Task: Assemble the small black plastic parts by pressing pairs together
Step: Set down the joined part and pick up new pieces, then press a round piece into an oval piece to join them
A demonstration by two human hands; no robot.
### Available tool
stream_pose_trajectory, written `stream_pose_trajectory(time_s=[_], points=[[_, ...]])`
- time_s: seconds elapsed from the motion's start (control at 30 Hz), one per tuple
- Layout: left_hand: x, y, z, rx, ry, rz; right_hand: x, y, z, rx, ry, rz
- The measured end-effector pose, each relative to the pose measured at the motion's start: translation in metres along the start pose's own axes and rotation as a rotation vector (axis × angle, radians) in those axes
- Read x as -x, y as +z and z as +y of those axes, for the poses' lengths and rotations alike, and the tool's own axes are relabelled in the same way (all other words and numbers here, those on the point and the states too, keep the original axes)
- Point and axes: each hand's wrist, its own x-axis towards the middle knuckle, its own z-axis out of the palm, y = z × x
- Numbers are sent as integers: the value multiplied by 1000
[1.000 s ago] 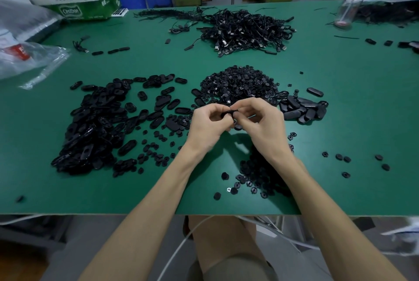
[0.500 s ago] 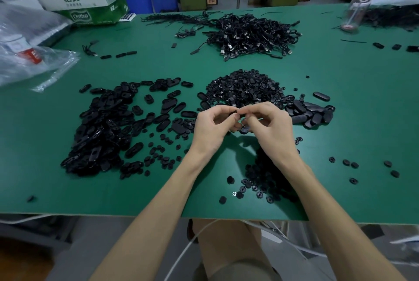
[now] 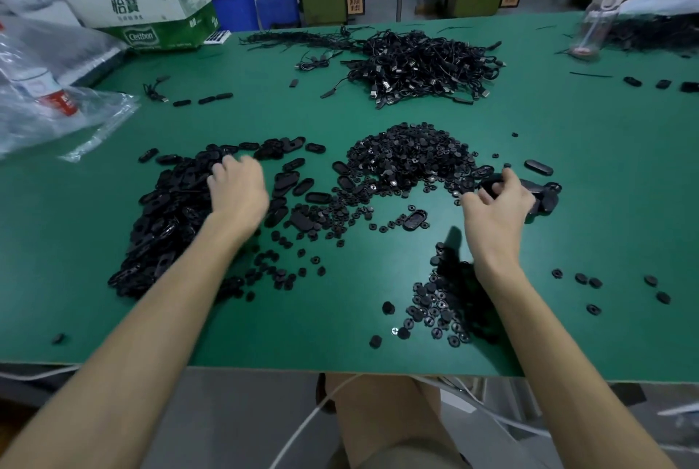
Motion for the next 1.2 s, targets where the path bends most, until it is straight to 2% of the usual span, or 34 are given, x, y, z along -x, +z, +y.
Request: stream_pose_trajectory(time_s=[0.07,0.23,0.3,0.43,0.5,0.6,0.67,0.77,0.87,0.97,1.07,1.2], points=[[-1,-1,-13,-71,10,-53,1,1,0,-4,-1,-21],[-2,-1,-23,-73,132,-29,3,1,2,41,-80,-41],[0,-2,-22,-113,183,-10,4,3,2,162,-190,-89],[-4,6,-25,-76,178,65,5,16,5,526,-526,-428],[-5,5,-26,-58,181,92,3,21,8,683,-567,-568],[-3,1,-21,23,224,132,2,23,12,802,-566,-625],[2,-6,-5,206,219,147,3,22,11,789,-568,-603],[20,-14,30,659,156,127,6,23,10,744,-604,-523],[47,-7,67,1142,98,-32,8,21,7,708,-598,-434],[71,12,99,1456,29,-198,9,18,5,701,-580,-388],[83,30,120,1621,-42,-265,8,14,4,697,-568,-347],[87,45,127,1587,-32,-254,8,10,4,622,-534,-284]])
